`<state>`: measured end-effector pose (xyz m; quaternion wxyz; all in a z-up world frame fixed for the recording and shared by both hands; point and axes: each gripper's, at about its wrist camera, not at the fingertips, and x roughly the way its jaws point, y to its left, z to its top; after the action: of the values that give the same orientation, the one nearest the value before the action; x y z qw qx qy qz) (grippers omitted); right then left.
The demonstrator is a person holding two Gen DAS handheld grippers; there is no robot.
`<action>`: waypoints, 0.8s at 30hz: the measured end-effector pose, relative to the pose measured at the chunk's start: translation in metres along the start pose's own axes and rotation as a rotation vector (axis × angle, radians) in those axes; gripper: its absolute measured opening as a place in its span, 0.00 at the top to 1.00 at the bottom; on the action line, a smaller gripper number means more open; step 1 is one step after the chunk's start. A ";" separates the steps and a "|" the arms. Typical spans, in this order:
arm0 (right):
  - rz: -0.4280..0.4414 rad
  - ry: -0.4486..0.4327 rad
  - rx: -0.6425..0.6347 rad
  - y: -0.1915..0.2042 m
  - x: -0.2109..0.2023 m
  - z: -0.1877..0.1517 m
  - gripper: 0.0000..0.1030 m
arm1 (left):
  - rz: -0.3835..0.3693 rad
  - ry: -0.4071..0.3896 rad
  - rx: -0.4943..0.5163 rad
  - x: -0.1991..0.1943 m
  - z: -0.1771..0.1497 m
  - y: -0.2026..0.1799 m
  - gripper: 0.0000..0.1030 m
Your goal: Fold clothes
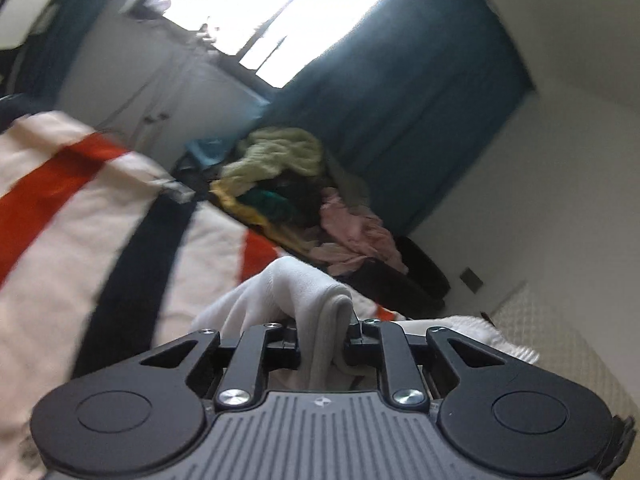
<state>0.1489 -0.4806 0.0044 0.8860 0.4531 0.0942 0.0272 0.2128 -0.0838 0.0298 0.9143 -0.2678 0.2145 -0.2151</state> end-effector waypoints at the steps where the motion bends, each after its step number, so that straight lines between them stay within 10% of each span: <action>1: 0.003 -0.032 0.005 -0.003 0.004 0.011 0.75 | -0.011 0.005 0.019 0.017 0.004 -0.010 0.83; 16: -0.155 -0.242 -0.042 -0.113 0.119 0.132 0.75 | -0.152 0.145 0.250 0.335 0.001 -0.099 0.83; 24: -0.346 -0.141 0.103 -0.191 0.108 0.082 0.74 | -0.187 0.222 0.335 0.344 -0.083 -0.066 0.80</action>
<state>0.2634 -0.6436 -0.1184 0.8574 0.4758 0.1098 -0.1623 0.4333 -0.3421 -0.0904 0.8929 -0.1053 0.2494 -0.3596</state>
